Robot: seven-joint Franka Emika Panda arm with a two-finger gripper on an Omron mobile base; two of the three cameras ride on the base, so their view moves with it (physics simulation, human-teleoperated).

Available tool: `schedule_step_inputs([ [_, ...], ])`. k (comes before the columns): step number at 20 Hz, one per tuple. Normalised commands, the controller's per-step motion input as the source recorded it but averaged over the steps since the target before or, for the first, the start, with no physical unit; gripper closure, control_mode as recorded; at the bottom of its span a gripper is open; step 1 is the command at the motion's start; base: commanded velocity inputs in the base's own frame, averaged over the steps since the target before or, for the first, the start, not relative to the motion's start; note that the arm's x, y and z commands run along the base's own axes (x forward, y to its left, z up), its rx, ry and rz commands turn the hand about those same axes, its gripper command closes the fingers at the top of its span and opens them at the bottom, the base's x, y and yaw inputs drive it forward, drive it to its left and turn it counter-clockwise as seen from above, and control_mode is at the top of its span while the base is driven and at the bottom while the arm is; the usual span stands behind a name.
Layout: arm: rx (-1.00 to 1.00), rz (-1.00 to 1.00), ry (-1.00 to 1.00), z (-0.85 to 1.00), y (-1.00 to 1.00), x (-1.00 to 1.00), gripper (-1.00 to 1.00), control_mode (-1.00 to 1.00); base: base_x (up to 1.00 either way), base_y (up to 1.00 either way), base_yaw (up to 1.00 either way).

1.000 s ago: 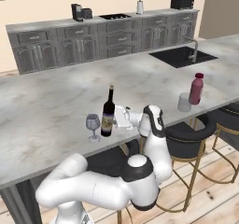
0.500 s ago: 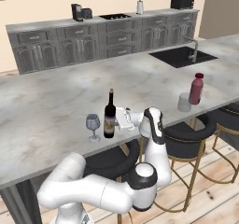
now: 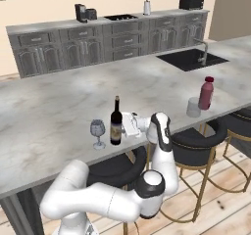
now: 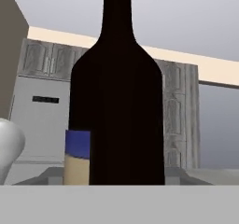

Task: There is a wine glass and glass cup on the dining counter. Place the wine bottle next to the wine glass and the juice bottle next to the glass cup.

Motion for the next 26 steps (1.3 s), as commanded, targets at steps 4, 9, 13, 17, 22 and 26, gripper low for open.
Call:
schedule_step_inputs([
  [4, 0.00, 0.00, -0.09, -0.07, 0.00, 0.32, 1.00, -1.00, 0.00, 0.00, 0.00],
  [9, 0.00, 0.00, -0.06, -0.17, 0.00, 0.27, 1.00, -1.00, 0.00, 0.00, 0.00],
  [13, -0.01, 0.01, -0.02, -0.34, 0.01, 0.09, 1.00, -1.00, 0.00, 0.00, 0.00],
  [17, -0.01, 0.01, 0.00, -0.37, 0.00, 0.04, 1.00, -1.00, 0.00, 0.00, 0.00],
  [22, 0.00, 0.01, 0.00, -0.37, -0.01, 0.00, 1.00, -1.00, 0.00, 0.00, 0.00],
  [26, 0.00, 0.03, 0.00, -0.36, -0.01, 0.00, -1.00, -1.00, 0.00, 0.00, 0.00],
])
